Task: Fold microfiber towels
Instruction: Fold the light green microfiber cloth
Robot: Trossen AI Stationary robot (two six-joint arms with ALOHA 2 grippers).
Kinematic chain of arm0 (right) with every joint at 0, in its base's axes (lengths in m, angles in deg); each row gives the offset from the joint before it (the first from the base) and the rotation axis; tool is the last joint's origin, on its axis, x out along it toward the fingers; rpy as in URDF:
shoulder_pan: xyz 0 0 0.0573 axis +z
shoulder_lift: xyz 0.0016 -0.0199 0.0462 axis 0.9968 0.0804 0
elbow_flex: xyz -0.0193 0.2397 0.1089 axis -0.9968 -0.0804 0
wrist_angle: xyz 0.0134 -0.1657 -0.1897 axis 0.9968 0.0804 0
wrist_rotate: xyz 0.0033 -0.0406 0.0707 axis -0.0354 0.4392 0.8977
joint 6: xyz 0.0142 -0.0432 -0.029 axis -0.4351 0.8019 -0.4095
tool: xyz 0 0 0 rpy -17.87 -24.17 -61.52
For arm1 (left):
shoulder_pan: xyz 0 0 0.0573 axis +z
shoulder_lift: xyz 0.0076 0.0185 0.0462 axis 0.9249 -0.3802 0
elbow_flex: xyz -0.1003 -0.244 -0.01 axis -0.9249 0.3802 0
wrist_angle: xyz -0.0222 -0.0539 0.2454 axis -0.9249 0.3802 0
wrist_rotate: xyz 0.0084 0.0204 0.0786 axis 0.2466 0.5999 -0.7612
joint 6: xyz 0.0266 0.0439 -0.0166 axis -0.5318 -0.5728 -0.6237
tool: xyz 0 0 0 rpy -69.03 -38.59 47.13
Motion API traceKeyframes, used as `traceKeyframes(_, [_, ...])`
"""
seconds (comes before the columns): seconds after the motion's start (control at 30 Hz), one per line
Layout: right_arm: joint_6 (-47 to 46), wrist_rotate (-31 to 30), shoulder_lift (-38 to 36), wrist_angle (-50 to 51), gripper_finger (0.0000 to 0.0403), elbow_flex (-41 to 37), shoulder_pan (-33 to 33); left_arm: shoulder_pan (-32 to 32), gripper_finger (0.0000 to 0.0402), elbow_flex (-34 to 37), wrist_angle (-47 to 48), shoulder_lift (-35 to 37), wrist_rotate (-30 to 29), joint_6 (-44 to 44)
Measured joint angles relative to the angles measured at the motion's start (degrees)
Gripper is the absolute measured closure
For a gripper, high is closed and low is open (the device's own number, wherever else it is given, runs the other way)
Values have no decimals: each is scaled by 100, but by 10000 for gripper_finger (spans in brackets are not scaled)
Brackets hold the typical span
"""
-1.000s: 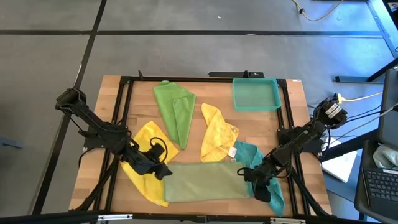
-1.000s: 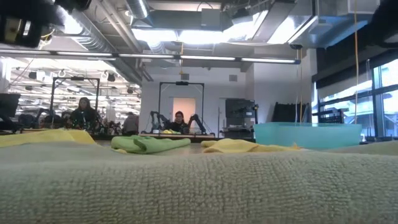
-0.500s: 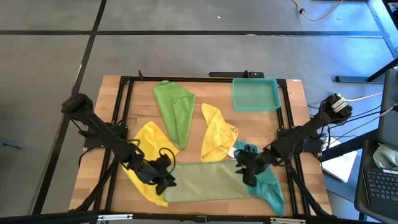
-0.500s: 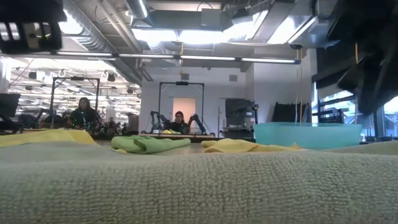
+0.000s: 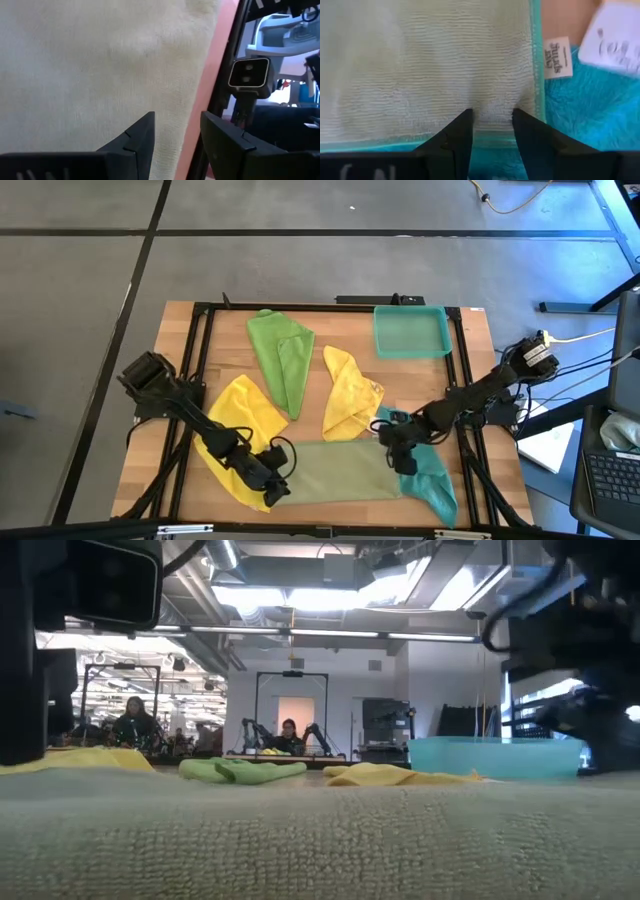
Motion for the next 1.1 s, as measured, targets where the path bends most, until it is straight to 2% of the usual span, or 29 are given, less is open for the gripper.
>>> traceKeyframes(0.13, [57,213,-21,623,258,30,4,107,253,0,-55,0,2,0])
traceKeyframes(0.27, [51,226,-105,646,258,16,3,247,253,0,-166,0,49,0])
traceKeyframes(0.47, [144,-297,-262,1062,270,465,-30,474,253,0,-258,0,241,-27])
traceKeyframes(0.67, [82,-294,-262,1966,296,990,-22,665,253,0,-256,0,289,-322])
traceKeyframes(0.8, [-57,-107,-262,2212,305,1387,-22,747,253,-18,-340,98,711,-1013])
traceKeyframes(0.87, [-220,96,-262,2138,306,1547,-22,711,253,-165,-75,185,963,-1679])
traceKeyframes(0.97, [-681,316,-262,1860,305,1650,-22,568,253,-590,983,288,990,-2759])
traceKeyframes(1.03, [-1078,362,-262,1823,302,1668,-22,447,253,-1022,1947,293,847,-3584])
traceKeyframes(1.1, [-1520,349,-262,1835,297,1662,-22,294,253,-1536,3200,292,428,-4209])
